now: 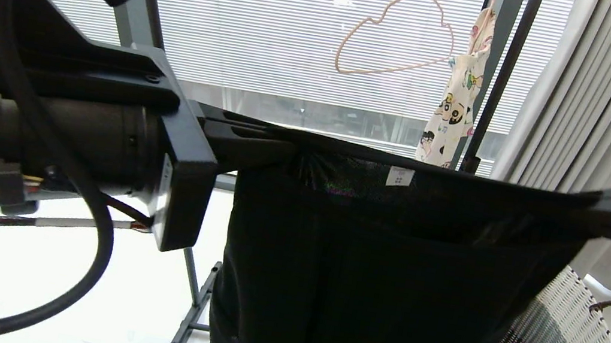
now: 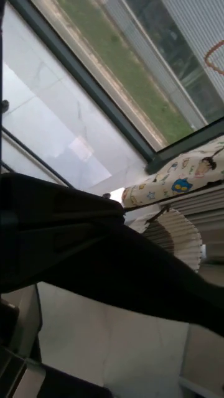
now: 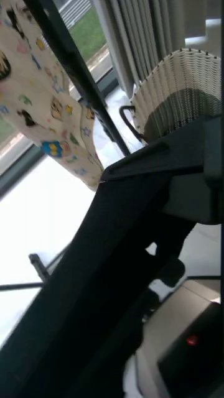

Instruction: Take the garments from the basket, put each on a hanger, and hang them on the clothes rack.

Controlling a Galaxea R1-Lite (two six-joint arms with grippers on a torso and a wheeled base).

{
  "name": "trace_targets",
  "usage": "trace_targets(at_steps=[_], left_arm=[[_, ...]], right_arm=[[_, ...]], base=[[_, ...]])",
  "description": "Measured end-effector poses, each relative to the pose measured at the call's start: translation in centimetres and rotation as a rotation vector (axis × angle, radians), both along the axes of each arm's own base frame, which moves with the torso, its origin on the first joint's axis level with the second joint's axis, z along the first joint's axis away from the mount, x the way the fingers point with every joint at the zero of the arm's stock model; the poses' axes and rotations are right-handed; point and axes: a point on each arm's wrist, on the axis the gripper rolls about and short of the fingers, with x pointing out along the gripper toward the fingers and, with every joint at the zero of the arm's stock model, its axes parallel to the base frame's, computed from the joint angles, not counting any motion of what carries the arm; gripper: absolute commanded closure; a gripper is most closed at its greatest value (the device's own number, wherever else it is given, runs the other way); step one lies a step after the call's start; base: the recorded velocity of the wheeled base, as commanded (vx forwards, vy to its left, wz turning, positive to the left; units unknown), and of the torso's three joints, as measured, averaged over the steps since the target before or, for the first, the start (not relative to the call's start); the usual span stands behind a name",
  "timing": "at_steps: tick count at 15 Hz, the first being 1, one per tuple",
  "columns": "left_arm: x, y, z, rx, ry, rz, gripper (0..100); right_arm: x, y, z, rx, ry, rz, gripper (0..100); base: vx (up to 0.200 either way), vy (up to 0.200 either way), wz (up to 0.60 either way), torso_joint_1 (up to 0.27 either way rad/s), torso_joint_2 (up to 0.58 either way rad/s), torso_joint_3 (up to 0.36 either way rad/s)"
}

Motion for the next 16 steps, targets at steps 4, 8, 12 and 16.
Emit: trace_targets(at_steps=[4, 8, 12, 16], left_arm=[[0.3, -1.9, -2.2, 0.026, -0.014, -0.055, 100], [-0.3, -1.7, -1.9, -0.049, 0.084, -0.01, 100], [-4.0, -0.2, -3.1, 0.056, 0.271, -0.017, 100], [-6.7, 0.1, -4.5, 0.12, 0.25, 0.027, 100]], right_arm=[[-4.2, -0.1, -2.0, -0.063, 0.039, 0.209, 100], [-3.5, -0.1, -1.4, -0.025, -0.009, 0.133, 100], [-0.4, 1.5, 1.9, 0.115, -0.09, 0.034, 100], [1.4, 2.9, 2.5, 0.129, -0.091, 0.011, 100]], base=[[0.0, 0.0, 0.0, 0.0, 0.0, 0.0], [0.0, 0.0, 0.0, 0.0, 0.0, 0.0], [0.0, 0.0, 0.0, 0.0, 0.0, 0.0], [0.0, 0.0, 0.0, 0.0, 0.0, 0.0]])
